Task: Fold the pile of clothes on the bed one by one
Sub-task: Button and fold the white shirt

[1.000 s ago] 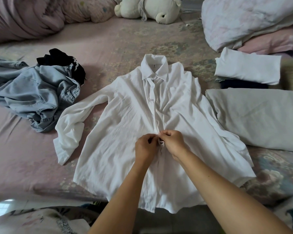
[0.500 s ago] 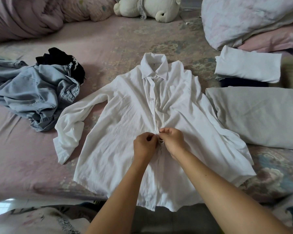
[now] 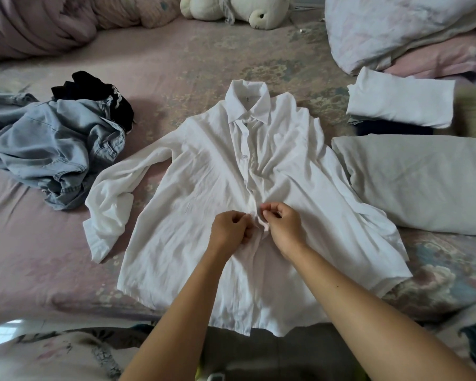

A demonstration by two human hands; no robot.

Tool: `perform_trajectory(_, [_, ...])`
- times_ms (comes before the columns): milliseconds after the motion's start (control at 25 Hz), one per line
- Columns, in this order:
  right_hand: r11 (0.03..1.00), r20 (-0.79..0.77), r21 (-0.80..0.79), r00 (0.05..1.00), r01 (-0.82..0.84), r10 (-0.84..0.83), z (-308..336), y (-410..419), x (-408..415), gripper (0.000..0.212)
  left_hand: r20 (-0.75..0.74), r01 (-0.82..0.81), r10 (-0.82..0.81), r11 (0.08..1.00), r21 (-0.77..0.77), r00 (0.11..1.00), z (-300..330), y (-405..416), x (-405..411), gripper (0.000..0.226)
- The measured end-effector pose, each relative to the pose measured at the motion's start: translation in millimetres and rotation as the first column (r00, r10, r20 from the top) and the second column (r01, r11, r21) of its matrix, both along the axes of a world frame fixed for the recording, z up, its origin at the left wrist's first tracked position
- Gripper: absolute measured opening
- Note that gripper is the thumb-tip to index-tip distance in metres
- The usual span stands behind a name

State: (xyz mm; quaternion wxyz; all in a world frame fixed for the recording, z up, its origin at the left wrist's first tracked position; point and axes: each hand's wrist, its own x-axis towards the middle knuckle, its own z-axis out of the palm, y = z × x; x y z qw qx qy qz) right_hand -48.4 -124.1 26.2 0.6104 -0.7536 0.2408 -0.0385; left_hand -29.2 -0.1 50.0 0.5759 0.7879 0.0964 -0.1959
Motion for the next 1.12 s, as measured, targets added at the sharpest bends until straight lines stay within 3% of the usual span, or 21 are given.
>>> perform_trajectory(120, [0.998,0.076,-0.052,0.997,-0.019,0.023,11.0,-4.8,-13.7,0.018,0.181,0.065,-0.111,0.968,0.243,0.977,-1.6,5.3,-25.7,0.014])
perform_trajectory(240, [0.980,0.117,-0.188,0.990,-0.058,0.081,14.9,-8.7,-33.8,0.012,0.295,0.201,-0.341,0.886,0.417,0.892,-10.8,8.4,-51.1,0.025])
perform_trajectory(320, [0.941,0.048,-0.313,0.987,-0.131,0.153,12.2,-7.2,-46.1,0.008,0.334,0.213,-0.383,0.868,0.448,0.861,-20.2,7.3,-58.7,0.036])
perform_trajectory(480, [0.833,-0.050,-0.514,0.976,-0.207,0.212,5.5,8.4,-60.8,0.007,0.433,-0.006,-0.176,0.921,0.389,0.884,-21.2,9.2,-61.0,0.013])
perform_trajectory(640, [0.701,-0.099,-0.679,0.973,-0.219,0.209,3.1,16.5,-59.6,0.020,0.349,-0.094,-0.043,0.926,0.366,0.936,-15.3,12.9,-65.3,0.014])
perform_trajectory(720, [0.681,-0.088,-0.700,0.973,-0.214,0.215,0.7,19.5,-56.5,0.019,0.295,-0.106,0.002,0.935,0.339,0.955,-12.8,13.7,-66.2,0.017])
perform_trajectory(880, [0.735,-0.060,-0.651,0.978,-0.190,0.200,-2.6,23.6,-47.0,0.009,0.155,-0.064,0.023,0.962,0.264,0.988,-11.1,15.2,-66.4,0.022])
perform_trajectory(1120, [0.886,-0.076,-0.389,0.967,-0.254,0.244,7.0,9.3,-47.7,0.036,-0.023,-0.189,0.188,0.980,-0.068,0.982,-0.2,20.4,-63.2,0.021])
